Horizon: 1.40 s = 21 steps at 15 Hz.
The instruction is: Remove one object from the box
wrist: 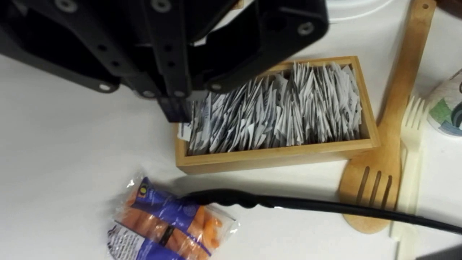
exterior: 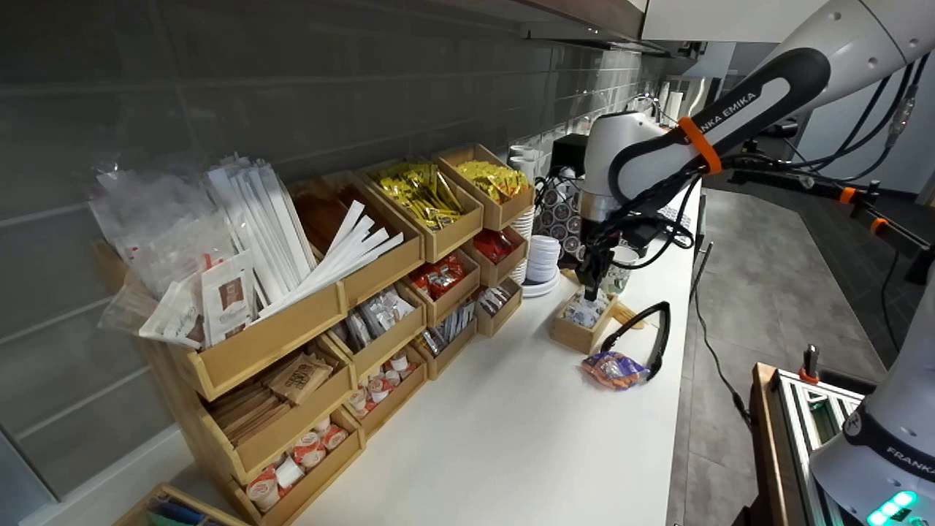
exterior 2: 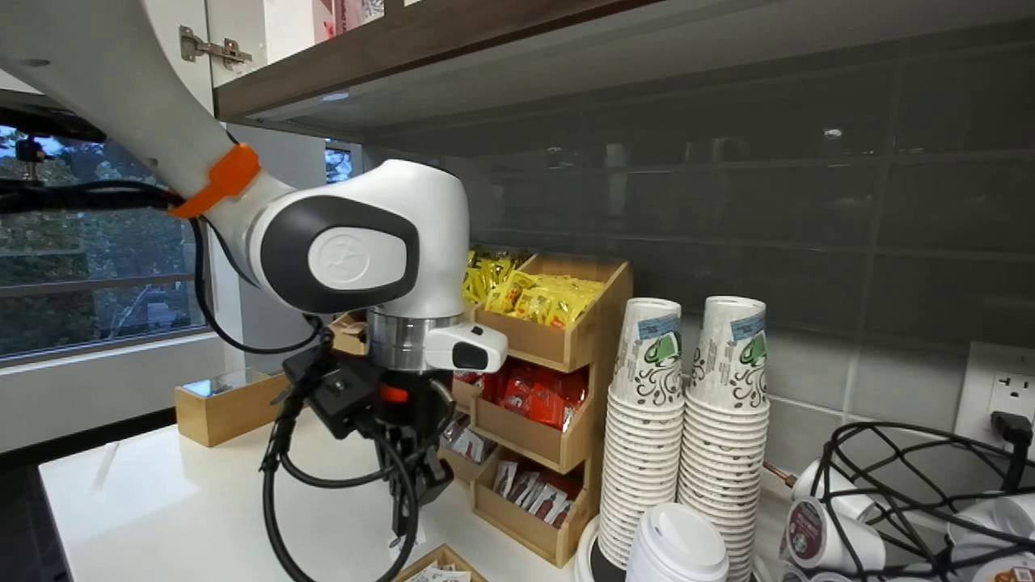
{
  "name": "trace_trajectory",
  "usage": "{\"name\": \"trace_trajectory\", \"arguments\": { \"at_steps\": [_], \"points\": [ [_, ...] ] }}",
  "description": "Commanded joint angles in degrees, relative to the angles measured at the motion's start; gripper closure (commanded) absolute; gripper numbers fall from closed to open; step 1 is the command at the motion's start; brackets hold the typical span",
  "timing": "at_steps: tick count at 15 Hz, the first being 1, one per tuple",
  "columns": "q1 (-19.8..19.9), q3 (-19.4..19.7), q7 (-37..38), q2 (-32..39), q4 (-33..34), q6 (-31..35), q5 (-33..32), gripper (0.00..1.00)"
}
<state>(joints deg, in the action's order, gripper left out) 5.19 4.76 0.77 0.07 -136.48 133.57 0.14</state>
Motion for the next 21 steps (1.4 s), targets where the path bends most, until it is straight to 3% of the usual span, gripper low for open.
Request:
{"name": "trace_trajectory", "arguments": {
  "at_steps": [1,13,15,21],
  "points": [
    [-1.4,-1.3,-1.2,-1.7,-1.6,-3.9,3.0,1.00],
    [-6.9,-6.6,-6.3,0.2,-7.6,-0.8,15.3,1.00],
    [-7.3,-7.1,-6.1,0.6,-8.1,0.5,15.6,0.72],
    [-7.2,-7.1,-5.8,0.9,-7.8,0.8,15.9,0.29]
  ]
}}
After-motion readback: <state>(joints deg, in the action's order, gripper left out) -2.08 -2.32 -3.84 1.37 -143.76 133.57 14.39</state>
